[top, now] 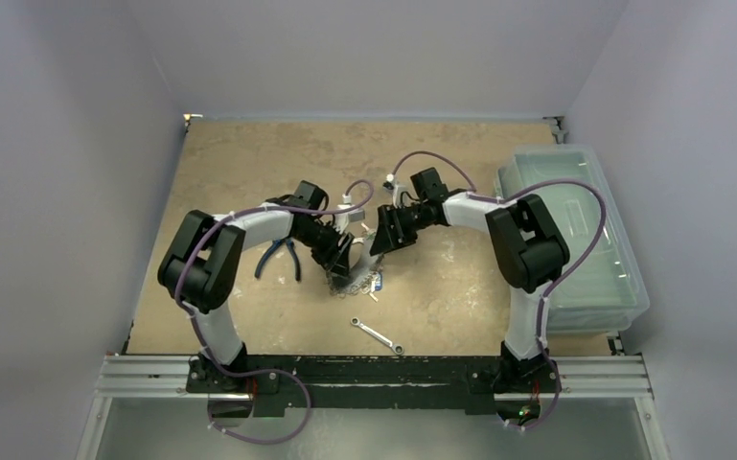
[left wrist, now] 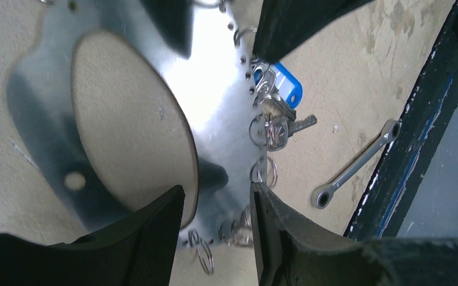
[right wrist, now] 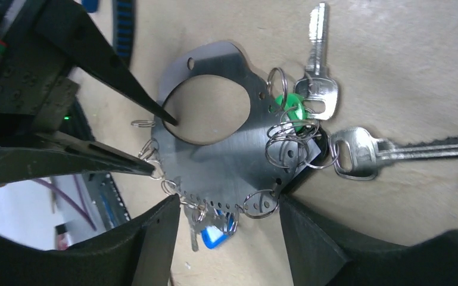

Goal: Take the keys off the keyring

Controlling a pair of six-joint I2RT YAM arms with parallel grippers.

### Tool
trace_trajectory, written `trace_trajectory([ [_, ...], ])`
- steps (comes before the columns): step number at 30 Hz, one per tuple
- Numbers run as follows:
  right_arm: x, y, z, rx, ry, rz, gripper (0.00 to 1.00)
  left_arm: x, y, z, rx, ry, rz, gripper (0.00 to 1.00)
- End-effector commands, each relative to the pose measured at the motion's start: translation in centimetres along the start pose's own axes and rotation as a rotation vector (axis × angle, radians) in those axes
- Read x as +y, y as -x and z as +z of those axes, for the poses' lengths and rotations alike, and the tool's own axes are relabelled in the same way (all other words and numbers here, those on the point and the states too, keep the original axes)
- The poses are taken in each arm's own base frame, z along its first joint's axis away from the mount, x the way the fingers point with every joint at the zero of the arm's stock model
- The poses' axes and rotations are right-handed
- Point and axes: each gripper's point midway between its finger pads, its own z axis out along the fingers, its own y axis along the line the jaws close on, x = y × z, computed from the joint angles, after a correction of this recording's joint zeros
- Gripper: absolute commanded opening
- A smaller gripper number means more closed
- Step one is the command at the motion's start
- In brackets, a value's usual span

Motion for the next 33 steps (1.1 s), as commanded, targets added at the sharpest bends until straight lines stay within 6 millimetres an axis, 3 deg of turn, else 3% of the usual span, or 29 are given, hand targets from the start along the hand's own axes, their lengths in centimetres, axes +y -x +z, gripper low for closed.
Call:
trace_trajectory([
  [1,1.2,-1.5,1.2,0.044,0.136,0.079,0.64,2.7,-1.3,1.9,0.041,0.062,0.006,0.45],
  [9,4.2,-1.5,0.4,-0.001,0.303,0.082,0.51,3.1,-1.2,2.3,0.039,0.064,-0.002,0.45],
  [14,4.9,-1.1,-0.3,-0.043,0.313,0.081,0.45,3.1,-1.1,2.4,0.035,0.062,-0.003,0.45],
  [19,3.0,-0.5,-1.2,-0.085,0.184,0.094,0.51,1.8,0.8,0.0,-0.007,0.069,0.04,0.49],
  [24,0.3,-0.7,-1.5,-0.099,0.014,0.138,0.61,0.9,1.5,-2.3,-0.055,0.097,0.047,0.57],
  [28,-1.1,-1.6,-1.2,-0.096,-0.05,0.18,0.72,3.3,0.9,-3.7,-0.073,0.19,-0.002,0.59],
  [33,-0.7,-2.6,-0.2,-0.064,0.001,0.221,0.76,5.4,-0.6,-3.6,-0.05,0.243,-0.065,0.65],
])
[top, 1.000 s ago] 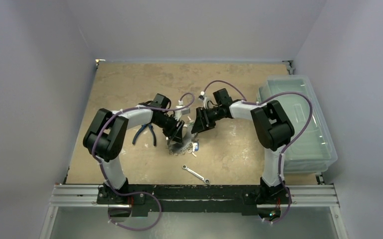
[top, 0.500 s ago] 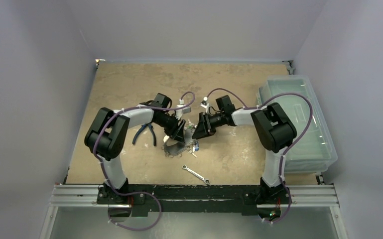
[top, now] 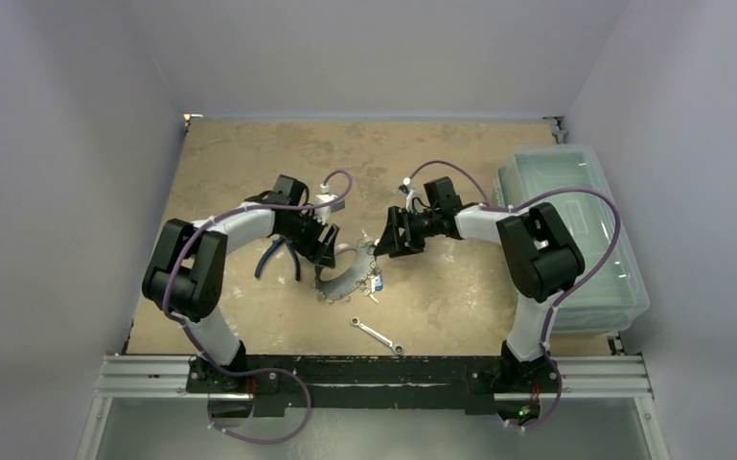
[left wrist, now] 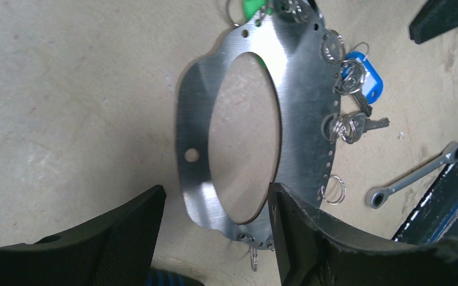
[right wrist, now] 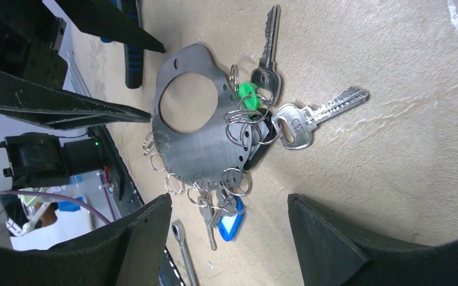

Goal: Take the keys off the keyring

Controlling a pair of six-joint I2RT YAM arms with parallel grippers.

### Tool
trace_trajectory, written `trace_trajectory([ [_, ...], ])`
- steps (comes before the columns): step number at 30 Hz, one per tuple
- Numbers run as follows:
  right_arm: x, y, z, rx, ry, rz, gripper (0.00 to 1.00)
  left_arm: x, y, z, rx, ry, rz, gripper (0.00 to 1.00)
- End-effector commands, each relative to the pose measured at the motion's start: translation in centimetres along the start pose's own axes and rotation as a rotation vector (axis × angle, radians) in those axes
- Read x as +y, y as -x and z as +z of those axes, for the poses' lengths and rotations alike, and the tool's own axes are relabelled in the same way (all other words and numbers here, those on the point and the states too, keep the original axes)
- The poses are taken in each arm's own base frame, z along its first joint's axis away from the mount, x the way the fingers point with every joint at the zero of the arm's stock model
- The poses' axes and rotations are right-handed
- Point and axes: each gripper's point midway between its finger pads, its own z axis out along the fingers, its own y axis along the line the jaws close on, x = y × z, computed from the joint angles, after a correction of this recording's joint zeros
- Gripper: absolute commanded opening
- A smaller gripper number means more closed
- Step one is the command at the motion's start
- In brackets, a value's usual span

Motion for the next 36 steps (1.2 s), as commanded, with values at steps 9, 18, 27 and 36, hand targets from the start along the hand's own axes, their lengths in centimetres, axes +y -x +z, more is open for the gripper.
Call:
trace_trajectory([
  [9,1.9,-4.4,4.1,0.132,0.157,0.107,0.78,1.2,-2.7,2.5,0.052,0.008,-0.067,0.65],
  [18,8.1,-2.2,2.3,0.009,0.443,0.094,0.65,1.0,-3.0,3.6,0.067,-0.018,-0.113,0.53],
  [27,8.5,-1.2,2.1,-0.049,0.455,0.078,0.22,0.6,-2.4,3.8,0.052,-0.047,-0.114,0.48],
  [36,3.3,-0.2,-0.3,-0.071,-0.031,-0.336,0.39,0.4,2.0,-0.5,-0.077,-0.003,-0.035,0.53],
])
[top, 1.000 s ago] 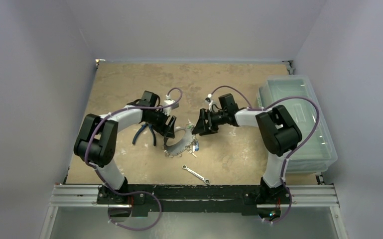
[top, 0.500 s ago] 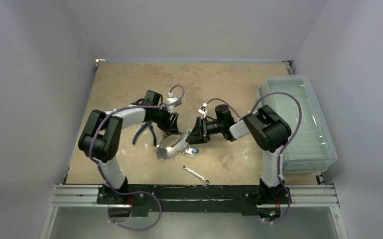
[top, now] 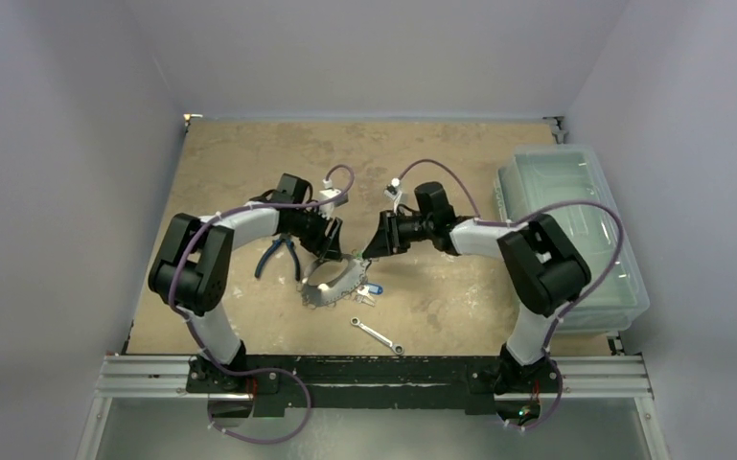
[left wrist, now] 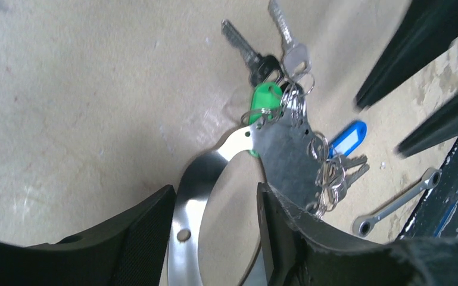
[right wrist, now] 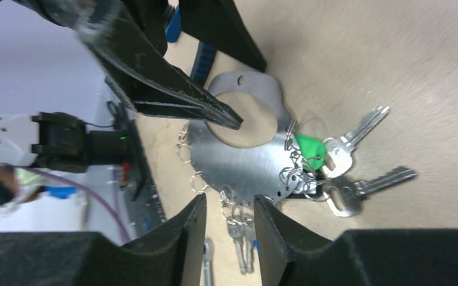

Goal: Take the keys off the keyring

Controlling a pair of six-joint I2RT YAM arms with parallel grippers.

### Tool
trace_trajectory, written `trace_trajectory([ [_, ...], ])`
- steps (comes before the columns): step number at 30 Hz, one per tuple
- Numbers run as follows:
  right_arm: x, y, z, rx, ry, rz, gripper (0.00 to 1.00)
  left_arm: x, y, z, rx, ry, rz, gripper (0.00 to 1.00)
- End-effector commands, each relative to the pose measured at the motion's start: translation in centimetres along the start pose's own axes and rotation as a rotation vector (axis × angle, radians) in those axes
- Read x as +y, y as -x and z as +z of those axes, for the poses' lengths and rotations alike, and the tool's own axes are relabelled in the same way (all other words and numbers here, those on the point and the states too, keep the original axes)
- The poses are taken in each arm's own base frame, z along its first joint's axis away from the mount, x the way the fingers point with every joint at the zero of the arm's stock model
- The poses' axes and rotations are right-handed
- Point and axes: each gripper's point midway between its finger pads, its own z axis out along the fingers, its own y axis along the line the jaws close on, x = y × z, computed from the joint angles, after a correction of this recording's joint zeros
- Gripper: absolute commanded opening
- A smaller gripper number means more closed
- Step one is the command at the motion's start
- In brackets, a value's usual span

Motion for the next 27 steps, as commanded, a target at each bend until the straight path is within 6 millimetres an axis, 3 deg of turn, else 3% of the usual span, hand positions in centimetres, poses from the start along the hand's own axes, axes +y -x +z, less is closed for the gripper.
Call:
trace_trajectory([
  [1,-2.1,0.5,-3.0,0.03,-0.254,-0.287,0.42,0.1,0.4,-2.6,0.005,0.057,0.004,0.55],
  [7,-2.7,-3.2,-1.7,0.171,-0.294,-0.399,0.53,0.6,3.3,-6.3,-0.066,0.07,0.018,0.63],
  [15,-2.8,-4.6,-0.3,0.259,-0.333,-0.459,0.59,2.0,4.9,-13.1,-0.214,0.085,-0.009,0.7],
  [27,-1.9,-5.2,1.6,0.281,-0.477,-0.679,0.63,1.2,5.3,-14.4,-0.269,0.105,-0.01,0.71],
])
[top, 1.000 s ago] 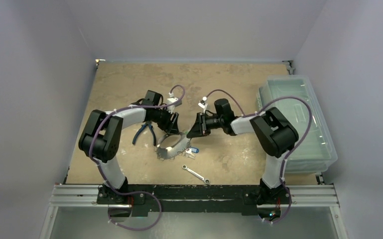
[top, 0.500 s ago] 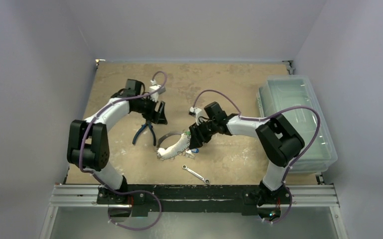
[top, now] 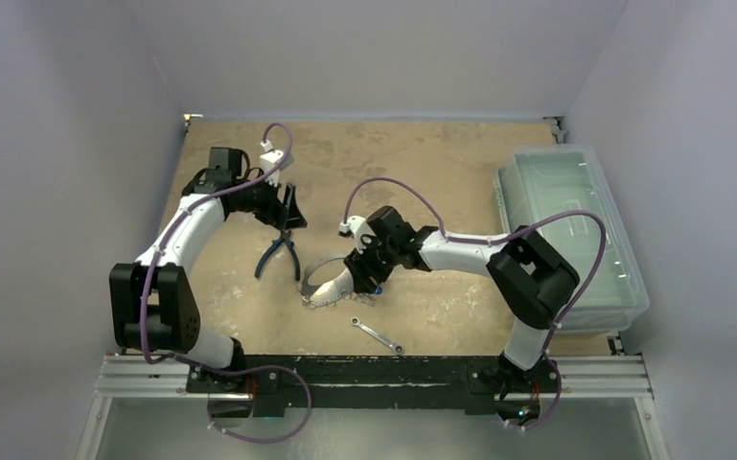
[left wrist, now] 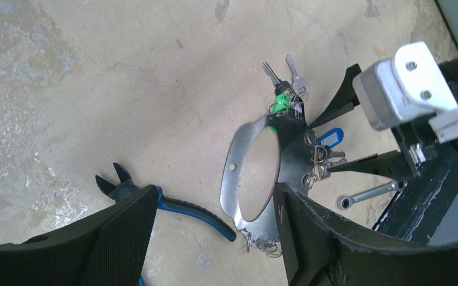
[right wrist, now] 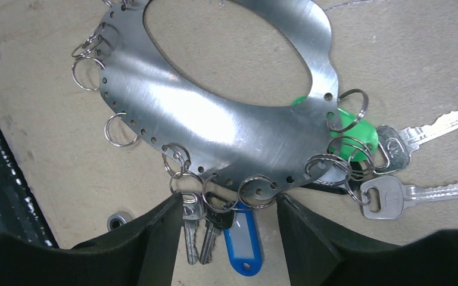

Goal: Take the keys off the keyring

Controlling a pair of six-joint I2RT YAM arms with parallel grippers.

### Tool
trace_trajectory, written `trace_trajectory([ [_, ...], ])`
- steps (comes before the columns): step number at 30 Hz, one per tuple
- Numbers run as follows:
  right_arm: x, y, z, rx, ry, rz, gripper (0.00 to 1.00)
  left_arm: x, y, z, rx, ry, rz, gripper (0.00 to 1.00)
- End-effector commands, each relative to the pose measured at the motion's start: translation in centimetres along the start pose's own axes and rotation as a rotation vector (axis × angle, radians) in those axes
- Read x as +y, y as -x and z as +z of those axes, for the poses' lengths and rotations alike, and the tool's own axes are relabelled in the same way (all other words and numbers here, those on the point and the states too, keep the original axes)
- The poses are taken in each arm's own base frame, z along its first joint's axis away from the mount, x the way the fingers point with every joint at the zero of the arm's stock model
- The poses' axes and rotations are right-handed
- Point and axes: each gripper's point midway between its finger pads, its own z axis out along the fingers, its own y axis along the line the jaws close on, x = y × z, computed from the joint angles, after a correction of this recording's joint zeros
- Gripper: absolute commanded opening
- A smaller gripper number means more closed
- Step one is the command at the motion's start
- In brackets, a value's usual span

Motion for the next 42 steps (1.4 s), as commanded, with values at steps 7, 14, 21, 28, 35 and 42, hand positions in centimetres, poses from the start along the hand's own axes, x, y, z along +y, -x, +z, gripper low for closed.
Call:
trace_trajectory([
  [7,-0.9,-0.8,0.8,0.067,-0.161,-0.089,0.57,-1.0,0.5,-0.7,-0.037,-0.019,0.017,0.71],
  [14,-1.5,-0.8,0.9,0.094,-0.199,-0.076,0.37,-0.7,0.4,-0.6,-0.031,-0.007,0.016,0.71],
  [21,-1.4,-0.2,0.4,0.086,-0.202,-0.074,0.03,-0.6,0.1,-0.2,-0.024,-0.014,0.005,0.71],
  [28,-0.1,3.4,-2.1,-0.033,-0.122,-0.066,0.0,-1.1,-0.6,0.2,-0.013,-0.062,0.0,0.72],
  [35,-0.1,6.1,-4.0,-0.126,-0.021,-0.016,0.0,-2.5,-1.5,1.0,-0.017,-0.144,-0.005,0.8],
  [42,0.8,8.1,-5.7,-0.216,0.043,-0.005,0.0,-4.5,-2.9,3.1,-0.009,-0.186,0.033,0.79],
])
